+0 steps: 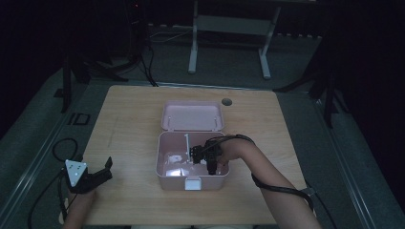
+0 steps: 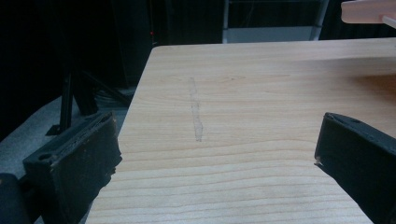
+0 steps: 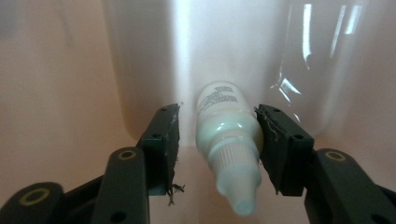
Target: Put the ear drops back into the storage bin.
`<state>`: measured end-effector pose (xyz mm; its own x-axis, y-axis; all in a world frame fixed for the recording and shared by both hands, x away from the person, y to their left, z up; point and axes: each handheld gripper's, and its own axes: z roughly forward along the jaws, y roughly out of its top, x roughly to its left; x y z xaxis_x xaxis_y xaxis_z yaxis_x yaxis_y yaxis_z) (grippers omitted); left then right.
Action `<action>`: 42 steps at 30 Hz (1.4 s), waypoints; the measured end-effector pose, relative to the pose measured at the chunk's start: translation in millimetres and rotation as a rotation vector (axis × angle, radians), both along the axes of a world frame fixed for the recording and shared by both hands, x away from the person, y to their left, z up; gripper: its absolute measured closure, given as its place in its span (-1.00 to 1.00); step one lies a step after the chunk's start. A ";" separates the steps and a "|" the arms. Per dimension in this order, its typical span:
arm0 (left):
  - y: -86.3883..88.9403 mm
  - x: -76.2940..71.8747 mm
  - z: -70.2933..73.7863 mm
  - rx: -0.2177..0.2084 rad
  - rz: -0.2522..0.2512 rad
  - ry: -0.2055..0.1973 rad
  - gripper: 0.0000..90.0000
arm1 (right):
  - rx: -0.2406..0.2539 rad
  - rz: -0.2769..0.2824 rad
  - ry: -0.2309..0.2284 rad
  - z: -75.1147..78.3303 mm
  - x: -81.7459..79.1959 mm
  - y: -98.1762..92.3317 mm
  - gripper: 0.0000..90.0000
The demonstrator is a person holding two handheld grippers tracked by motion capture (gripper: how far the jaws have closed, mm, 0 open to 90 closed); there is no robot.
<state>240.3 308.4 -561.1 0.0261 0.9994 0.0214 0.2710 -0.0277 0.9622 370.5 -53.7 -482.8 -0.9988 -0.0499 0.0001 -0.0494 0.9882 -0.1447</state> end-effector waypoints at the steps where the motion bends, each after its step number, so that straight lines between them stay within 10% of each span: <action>1: 0.0 -0.1 0.0 0.001 0.000 0.000 -0.99 | 0.013 -0.010 0.004 4.5 0.0 -0.4 0.06; 17: -0.1 -0.1 0.1 0.004 0.001 0.002 -0.99 | 0.159 -0.001 -0.072 56.9 -2.2 -16.0 -0.53; 42: -0.2 -0.1 0.1 0.004 0.000 0.003 -0.99 | 0.376 -0.163 -0.141 105.1 3.0 -101.8 -0.53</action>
